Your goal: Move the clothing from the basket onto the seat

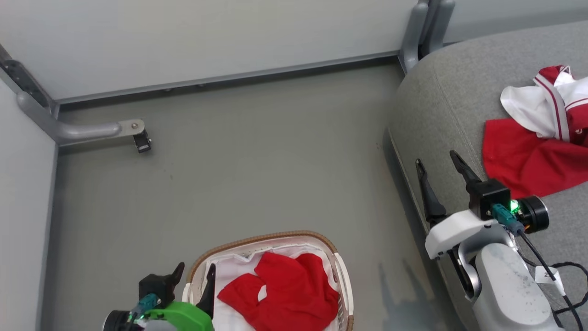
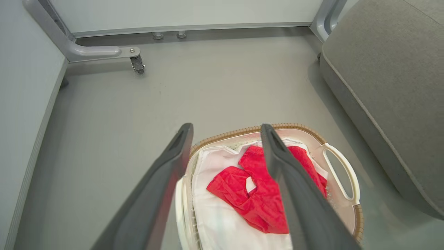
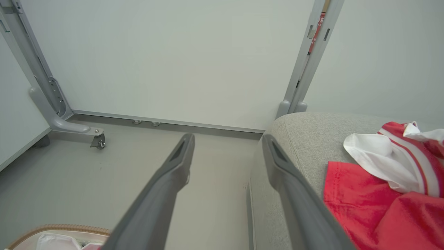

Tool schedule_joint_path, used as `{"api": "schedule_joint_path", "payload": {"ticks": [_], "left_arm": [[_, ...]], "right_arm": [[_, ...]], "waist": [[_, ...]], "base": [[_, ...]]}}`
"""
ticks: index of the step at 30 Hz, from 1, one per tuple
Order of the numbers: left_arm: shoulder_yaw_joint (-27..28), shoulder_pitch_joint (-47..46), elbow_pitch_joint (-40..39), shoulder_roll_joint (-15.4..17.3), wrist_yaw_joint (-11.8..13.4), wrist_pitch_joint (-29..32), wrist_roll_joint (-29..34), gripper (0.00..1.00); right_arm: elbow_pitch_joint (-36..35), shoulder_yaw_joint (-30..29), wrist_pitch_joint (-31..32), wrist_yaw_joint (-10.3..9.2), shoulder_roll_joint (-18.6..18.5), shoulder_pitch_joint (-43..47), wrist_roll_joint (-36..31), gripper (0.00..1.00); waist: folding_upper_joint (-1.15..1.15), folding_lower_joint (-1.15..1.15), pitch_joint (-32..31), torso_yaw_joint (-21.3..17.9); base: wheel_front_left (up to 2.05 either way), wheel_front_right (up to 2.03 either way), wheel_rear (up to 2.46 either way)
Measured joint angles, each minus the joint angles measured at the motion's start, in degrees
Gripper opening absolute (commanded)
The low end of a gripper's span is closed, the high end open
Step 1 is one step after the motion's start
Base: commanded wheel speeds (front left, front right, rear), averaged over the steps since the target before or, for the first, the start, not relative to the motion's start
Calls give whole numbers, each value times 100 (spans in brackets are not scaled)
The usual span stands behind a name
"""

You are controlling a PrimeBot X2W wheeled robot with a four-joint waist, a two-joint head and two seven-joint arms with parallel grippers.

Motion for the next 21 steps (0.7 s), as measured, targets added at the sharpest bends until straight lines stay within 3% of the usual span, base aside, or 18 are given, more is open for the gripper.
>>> {"api": "schedule_joint_path", "payload": {"ticks": [21], "left_arm": [[-3122, -2253, 1280, 612, 0, 160, -1934, 100]], "right_arm": [[-1067, 379, 0, 0, -3, -1213, 155, 100]], "waist": [[0, 1, 2261, -557]], "base": [[0, 0, 0]]}}
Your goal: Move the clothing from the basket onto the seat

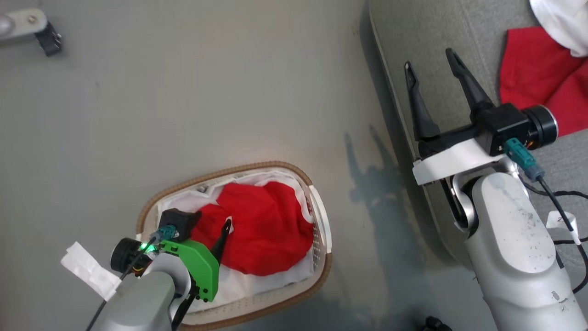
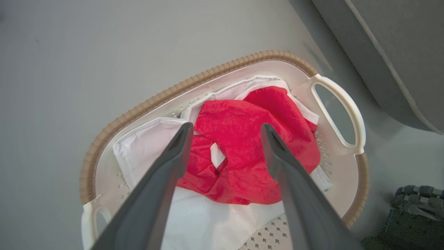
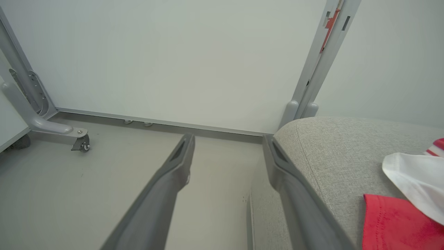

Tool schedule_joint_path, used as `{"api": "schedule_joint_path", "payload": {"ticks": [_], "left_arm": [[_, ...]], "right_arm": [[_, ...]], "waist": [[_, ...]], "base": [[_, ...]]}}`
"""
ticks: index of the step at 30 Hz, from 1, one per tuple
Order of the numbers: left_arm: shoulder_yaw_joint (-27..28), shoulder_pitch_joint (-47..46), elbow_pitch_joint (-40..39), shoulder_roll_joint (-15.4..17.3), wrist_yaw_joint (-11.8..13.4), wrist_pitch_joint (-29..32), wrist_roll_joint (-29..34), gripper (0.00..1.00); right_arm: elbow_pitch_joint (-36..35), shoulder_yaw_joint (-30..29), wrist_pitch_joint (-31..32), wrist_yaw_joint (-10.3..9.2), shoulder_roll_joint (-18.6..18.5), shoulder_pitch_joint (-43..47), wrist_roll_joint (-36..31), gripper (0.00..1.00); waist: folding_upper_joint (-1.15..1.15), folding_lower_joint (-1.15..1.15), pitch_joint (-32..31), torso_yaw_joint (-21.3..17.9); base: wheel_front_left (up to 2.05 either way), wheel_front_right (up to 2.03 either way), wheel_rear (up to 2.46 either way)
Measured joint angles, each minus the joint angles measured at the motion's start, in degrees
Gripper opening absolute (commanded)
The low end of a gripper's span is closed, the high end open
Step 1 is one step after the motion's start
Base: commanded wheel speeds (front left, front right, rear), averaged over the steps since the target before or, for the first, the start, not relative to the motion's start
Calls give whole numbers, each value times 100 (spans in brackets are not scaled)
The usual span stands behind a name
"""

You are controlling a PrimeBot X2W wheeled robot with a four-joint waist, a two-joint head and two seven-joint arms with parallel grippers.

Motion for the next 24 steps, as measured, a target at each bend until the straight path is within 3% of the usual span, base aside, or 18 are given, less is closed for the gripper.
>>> {"api": "schedule_joint_path", "payload": {"ticks": [12, 24], "left_arm": [[-1426, -772, 334, 458, -1, 485, -831, 100], [-2416, -1504, 779, 466, -1, 599, -939, 100]], "right_arm": [[-546, 122, 0, 0, -2, -158, 70, 100], [-880, 165, 0, 0, -4, -183, 226, 100]], "waist": [[0, 1, 1178, -363], [0, 1, 2075, -712]], "base": [[0, 0, 0], [0, 0, 0]]}}
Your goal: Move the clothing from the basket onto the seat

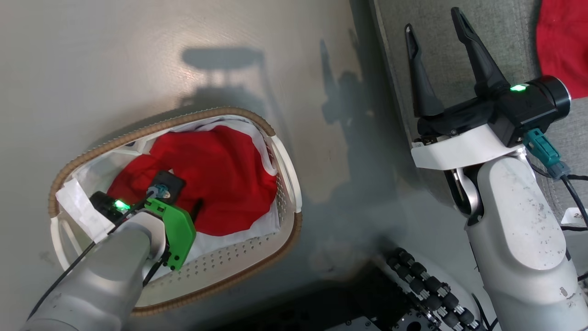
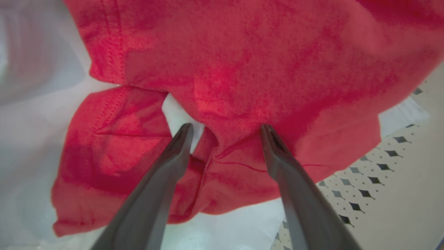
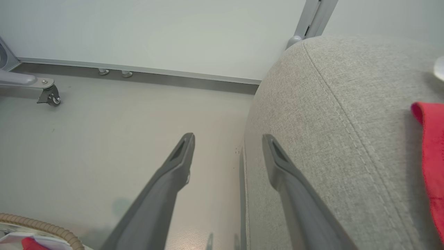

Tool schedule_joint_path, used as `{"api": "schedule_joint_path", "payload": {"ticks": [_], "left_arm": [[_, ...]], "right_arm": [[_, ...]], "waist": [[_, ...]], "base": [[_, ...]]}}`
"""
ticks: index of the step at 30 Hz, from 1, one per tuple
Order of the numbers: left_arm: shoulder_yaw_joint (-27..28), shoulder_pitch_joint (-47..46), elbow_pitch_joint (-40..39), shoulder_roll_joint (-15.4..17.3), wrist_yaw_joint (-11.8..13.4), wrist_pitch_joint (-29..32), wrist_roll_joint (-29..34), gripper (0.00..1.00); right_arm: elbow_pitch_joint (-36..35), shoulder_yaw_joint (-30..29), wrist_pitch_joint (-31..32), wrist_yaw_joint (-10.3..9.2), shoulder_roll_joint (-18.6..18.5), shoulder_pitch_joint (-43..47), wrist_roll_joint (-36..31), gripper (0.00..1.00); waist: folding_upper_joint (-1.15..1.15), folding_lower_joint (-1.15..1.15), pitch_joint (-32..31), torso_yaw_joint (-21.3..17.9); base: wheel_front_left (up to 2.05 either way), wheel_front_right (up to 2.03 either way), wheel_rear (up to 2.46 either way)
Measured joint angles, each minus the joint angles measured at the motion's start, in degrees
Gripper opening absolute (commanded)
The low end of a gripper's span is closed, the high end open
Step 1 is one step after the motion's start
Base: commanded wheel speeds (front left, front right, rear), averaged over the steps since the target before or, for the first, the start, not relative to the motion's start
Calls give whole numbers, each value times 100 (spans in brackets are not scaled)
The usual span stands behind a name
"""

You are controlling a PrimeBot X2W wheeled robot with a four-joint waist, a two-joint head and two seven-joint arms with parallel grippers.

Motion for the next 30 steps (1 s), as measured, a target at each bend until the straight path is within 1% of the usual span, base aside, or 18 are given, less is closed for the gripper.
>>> {"api": "schedule_joint_path", "payload": {"ticks": [6, 14, 15, 16, 17, 18, 21, 25, 30], "left_arm": [[-162, -111, 210, -76, 0, 120, 107, 100], [-231, -171, -56, -180, 0, -63, 66, 100], [-235, -171, -97, -178, 0, -59, 52, 76], [-238, -170, -165, -170, 0, -38, 13, 36], [-240, -141, -288, -166, 0, 76, -126, 0], [-246, -125, -402, -176, 0, 170, -401, 0], [-257, -126, -716, -112, 0, 229, -609, 0], [-257, -142, -876, 26, 0, 172, -622, 0], [-257, -100, -907, 13, 0, -48, -758, 0]], "right_arm": [[-67, 25, 0, 0, 3, -16, 54, 100], [-86, -1, 0, 0, 3, -16, 74, 100], [-86, -1, 0, 0, 3, -16, 74, 100], [-85, -1, 0, 0, 4, -16, 75, 100], [-82, -1, 0, 0, 4, -16, 75, 100], [-81, -4, 0, 0, 5, -17, 75, 100], [-62, -29, 0, 0, 4, -29, 77, 100], [-21, -36, 0, 0, 5, -147, 115, 100], [90, -32, 0, 0, 4, -162, 149, 100]], "waist": [[0, 0, 240, -79], [0, 0, 390, -17], [0, 0, 398, -8], [0, 0, 406, 2], [0, 0, 408, 9], [0, 0, 405, 16], [0, -1, 385, 37], [0, -1, 334, 43], [0, -1, 119, 54]], "base": [[0, 0, 0], [0, 0, 0], [0, 0, 0], [0, 0, 0], [0, 0, 0], [0, 0, 0], [0, 0, 0], [0, 0, 0], [0, 0, 0]]}}
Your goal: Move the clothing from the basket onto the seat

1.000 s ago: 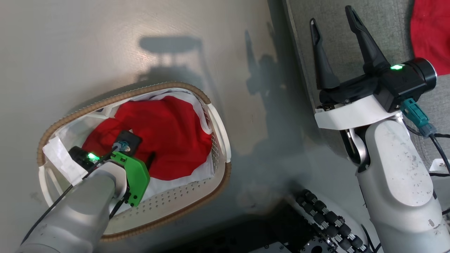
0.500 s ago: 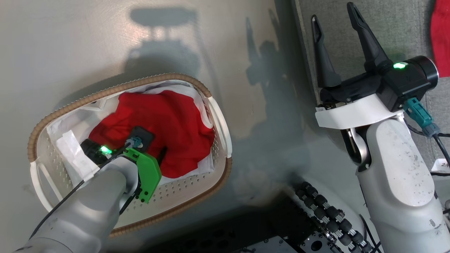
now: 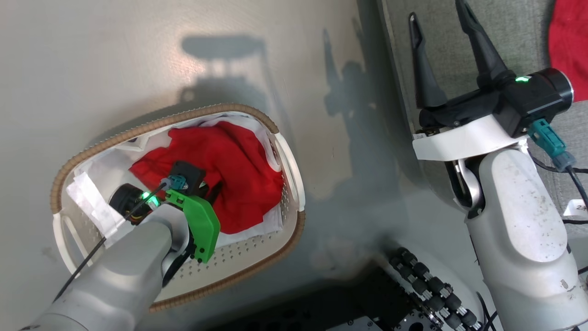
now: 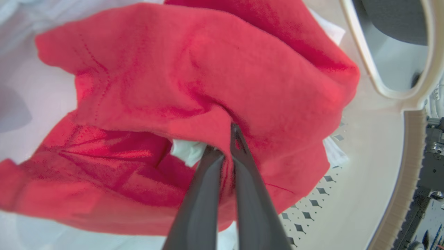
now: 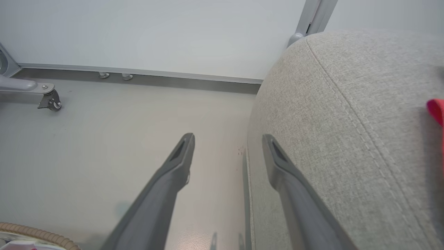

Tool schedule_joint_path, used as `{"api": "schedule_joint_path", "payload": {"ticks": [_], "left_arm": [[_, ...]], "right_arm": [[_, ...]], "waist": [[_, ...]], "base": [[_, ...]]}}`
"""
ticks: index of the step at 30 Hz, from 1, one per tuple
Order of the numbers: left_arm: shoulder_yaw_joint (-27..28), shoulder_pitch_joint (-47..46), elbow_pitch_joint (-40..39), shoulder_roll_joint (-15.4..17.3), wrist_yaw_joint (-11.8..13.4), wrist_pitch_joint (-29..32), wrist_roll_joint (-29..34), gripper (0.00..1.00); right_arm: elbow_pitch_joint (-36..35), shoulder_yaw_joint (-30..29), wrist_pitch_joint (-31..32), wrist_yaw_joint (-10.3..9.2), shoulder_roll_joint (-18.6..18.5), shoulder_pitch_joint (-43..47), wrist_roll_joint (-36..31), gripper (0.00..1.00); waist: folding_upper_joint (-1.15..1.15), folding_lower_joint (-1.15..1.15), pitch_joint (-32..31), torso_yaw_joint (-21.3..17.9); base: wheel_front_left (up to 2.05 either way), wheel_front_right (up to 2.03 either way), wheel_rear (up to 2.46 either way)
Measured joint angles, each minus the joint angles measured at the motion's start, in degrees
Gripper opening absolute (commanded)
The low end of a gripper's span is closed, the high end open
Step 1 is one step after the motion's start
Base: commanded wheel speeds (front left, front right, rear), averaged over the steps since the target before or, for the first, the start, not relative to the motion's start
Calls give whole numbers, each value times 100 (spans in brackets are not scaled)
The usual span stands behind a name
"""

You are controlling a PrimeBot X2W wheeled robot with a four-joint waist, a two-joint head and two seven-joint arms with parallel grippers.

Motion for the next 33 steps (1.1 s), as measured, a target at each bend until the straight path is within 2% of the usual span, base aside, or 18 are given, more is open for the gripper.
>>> {"api": "schedule_joint_path", "payload": {"ticks": [8, 10, 17, 23, 33], "left_arm": [[0, 386, -42, -115, 0, -464, -500, 0], [1, 494, -143, -157, 0, -545, -723, 0], [69, 697, -400, -207, 0, -681, -934, 0], [845, 1074, -905, -186, 0, -701, -606, 0], [2506, 1917, -1886, -254, 0, -701, 480, 0]], "right_arm": [[272, 82, 0, 0, 3, 86, -22, 100], [331, 92, 0, 0, 5, 185, -111, 100], [621, -58, 0, 0, 12, 723, -201, 100], [823, -131, 1, 0, 8, 1124, -212, 100], [1077, -130, 0, 0, 8, 1765, -159, 100]], "waist": [[0, 0, -679, 84], [0, 0, -881, 117], [0, -1, -1680, 310], [0, -1, -2398, 534], [0, -1, -3594, 893]], "base": [[0, 0, 0], [0, 0, 0], [0, 0, 0], [0, 0, 0], [0, 0, 0]]}}
